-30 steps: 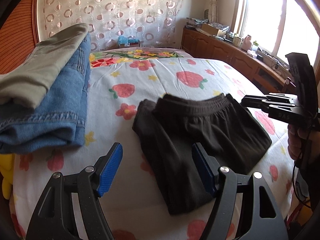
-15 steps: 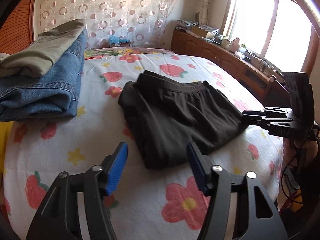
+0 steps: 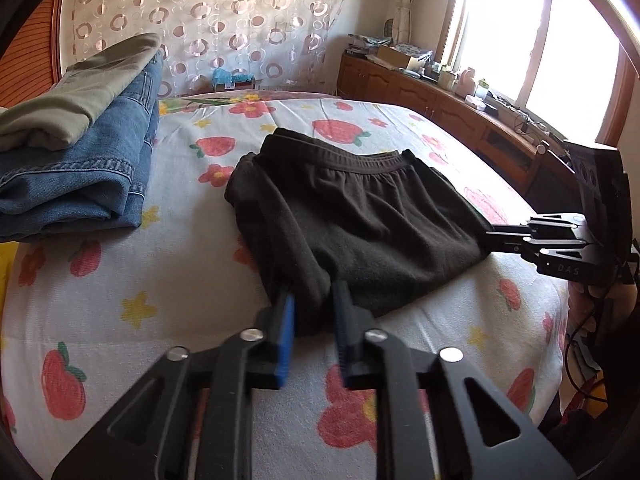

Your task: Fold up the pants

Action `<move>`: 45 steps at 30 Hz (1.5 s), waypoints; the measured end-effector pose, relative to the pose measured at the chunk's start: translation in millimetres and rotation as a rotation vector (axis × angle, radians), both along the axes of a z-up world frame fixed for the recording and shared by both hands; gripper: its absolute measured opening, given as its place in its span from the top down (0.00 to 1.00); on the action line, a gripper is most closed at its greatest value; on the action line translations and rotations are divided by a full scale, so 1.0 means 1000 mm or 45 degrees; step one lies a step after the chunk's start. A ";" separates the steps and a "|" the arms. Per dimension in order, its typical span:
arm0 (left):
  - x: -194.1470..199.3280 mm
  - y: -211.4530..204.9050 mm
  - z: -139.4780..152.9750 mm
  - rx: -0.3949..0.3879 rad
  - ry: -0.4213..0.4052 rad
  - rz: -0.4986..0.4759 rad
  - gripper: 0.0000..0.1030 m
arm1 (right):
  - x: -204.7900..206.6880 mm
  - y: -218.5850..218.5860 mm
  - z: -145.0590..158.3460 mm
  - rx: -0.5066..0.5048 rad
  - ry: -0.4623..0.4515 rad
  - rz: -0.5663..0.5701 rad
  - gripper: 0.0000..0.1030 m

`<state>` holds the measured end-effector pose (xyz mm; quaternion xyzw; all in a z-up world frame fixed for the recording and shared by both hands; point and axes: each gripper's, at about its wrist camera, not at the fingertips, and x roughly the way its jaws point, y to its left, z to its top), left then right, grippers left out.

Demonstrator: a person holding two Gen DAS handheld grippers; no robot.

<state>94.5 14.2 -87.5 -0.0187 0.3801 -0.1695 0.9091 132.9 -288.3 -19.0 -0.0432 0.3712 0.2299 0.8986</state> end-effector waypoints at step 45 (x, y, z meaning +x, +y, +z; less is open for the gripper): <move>-0.021 0.003 0.005 0.015 0.051 0.072 0.24 | -0.075 -0.017 0.012 0.032 -0.050 -0.025 0.81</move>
